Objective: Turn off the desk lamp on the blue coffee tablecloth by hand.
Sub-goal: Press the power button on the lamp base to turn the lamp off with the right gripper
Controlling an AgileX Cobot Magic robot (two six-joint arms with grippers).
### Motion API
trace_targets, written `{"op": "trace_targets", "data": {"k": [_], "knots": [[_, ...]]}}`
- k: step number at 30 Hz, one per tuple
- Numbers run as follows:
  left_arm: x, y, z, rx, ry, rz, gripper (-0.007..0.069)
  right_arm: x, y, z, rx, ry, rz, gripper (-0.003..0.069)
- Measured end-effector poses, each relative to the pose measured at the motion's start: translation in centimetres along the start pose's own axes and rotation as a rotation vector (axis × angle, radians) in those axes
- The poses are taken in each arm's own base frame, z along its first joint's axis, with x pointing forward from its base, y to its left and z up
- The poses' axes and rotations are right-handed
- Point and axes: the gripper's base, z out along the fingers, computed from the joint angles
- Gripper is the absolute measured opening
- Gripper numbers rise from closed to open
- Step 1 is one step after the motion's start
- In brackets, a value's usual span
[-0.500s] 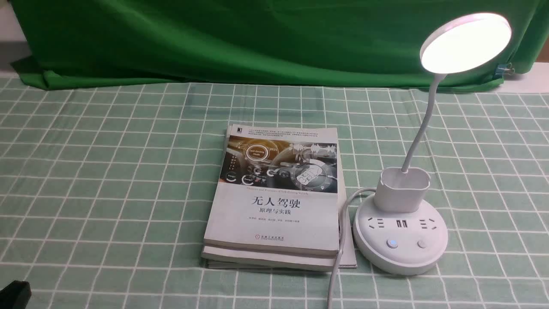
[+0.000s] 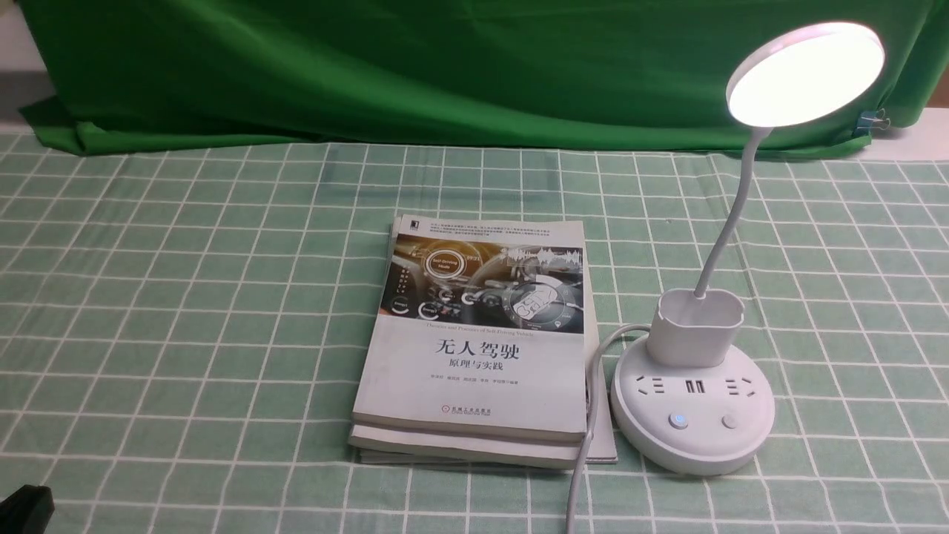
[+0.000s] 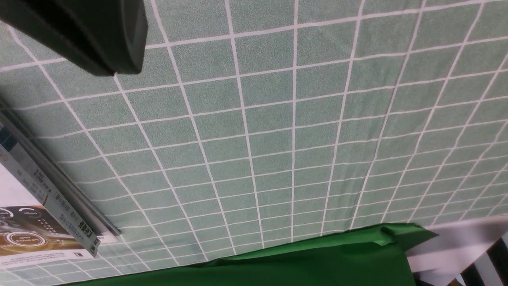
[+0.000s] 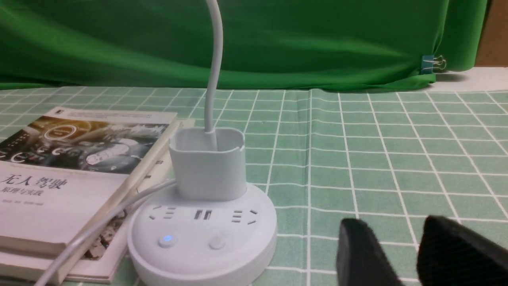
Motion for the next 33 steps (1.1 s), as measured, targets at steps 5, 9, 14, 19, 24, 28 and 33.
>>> {"op": "trace_targets", "data": {"k": [5, 9, 14, 19, 24, 28, 33], "knots": [[0.0, 0.0, 0.0, 0.0, 0.0, 0.0, 0.0, 0.0, 0.0, 0.0, 0.0, 0.0, 0.0, 0.0237], [0.0, 0.0, 0.0, 0.0, 0.0, 0.0, 0.0, 0.0, 0.0, 0.0, 0.0, 0.0, 0.0, 0.0237], [0.0, 0.0, 0.0, 0.0, 0.0, 0.0, 0.0, 0.0, 0.0, 0.0, 0.0, 0.0, 0.0, 0.0237], [0.0, 0.0, 0.0, 0.0, 0.0, 0.0, 0.0, -0.1, 0.0, 0.0, 0.001, -0.015, 0.0, 0.0237], [0.0, 0.0, 0.0, 0.0, 0.0, 0.0, 0.0, -1.0, -0.1, -0.1, -0.003, -0.108, 0.196, 0.0237], [0.0, 0.0, 0.0, 0.0, 0.0, 0.0, 0.0, -1.8, -0.2, -0.2, -0.03, -0.199, 0.485, 0.0237], [0.0, 0.0, 0.0, 0.0, 0.0, 0.0, 0.0, -2.5, -0.3, -0.4, -0.055, -0.279, 0.597, 0.0237]]}}
